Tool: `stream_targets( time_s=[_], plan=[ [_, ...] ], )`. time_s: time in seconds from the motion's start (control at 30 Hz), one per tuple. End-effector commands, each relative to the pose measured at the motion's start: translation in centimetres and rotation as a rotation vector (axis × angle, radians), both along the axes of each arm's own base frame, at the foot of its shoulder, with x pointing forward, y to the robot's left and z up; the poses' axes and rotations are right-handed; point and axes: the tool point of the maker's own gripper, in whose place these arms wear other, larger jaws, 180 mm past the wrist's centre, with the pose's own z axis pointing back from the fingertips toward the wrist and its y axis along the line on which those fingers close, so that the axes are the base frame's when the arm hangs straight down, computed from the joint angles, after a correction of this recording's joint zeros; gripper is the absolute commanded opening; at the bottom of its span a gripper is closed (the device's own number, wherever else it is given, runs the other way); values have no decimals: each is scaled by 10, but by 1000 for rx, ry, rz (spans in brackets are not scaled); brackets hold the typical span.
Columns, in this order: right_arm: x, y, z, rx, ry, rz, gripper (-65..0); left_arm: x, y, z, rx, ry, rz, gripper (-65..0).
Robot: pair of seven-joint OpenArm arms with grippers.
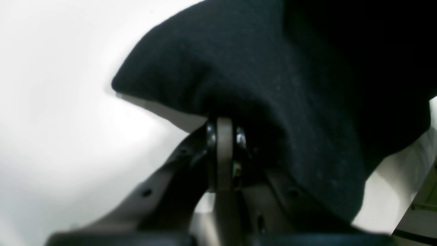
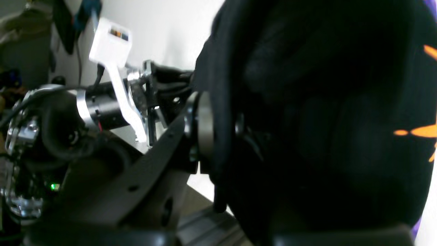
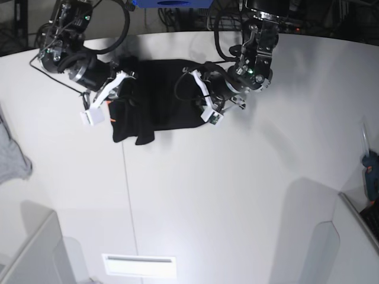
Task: Fold the T-shirt properly
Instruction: 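Push both strip ends toward each other, bunching the shirt into a bundle, then flatten and tuck the bundled shirt with the right gripper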
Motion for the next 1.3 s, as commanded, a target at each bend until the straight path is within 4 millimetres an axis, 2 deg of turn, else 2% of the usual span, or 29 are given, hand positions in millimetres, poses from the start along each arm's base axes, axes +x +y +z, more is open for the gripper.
stream_targets(
  time_s=[0.0,0.2,0.3,0.5,0.6,0.7,0.77,0.97,1.13,1.2,1.27],
  plan=[
    [5,6,13,33,-46,6,-650,0,0,2,8,-3,-8,-650],
    [7,24,18,77,-61,13,-650,0,0,2,11,-3,-8,-650],
    [9,26,18,100,-41,-17,-650,-4,1,-1,15,5,-9,-650],
    [14,28,22,109,-46,-17,-650,-2,6,9,25,-29,-13,-650],
    [12,39,23,106,-50,36,-650,-1,7,10,28,-34,-14,-650],
    [12,41,24,96,-59,60,-650,-2,9,9,33,-32,-15,-650],
    [12,41,23,95,-57,60,-650,-7,15,7,45,-25,-20,-650],
    [11,40,18,61,-49,63,-650,-14,29,23,79,-75,-38,-650],
    [12,35,9,0,-38,51,-650,-26,55,27,111,-77,10,-650],
    [14,34,8,-15,-46,36,-650,-35,71,25,149,-66,19,-650],
    [18,39,10,-22,-69,44,-650,-43,85,24,176,-57,21,-650]
  ],
)
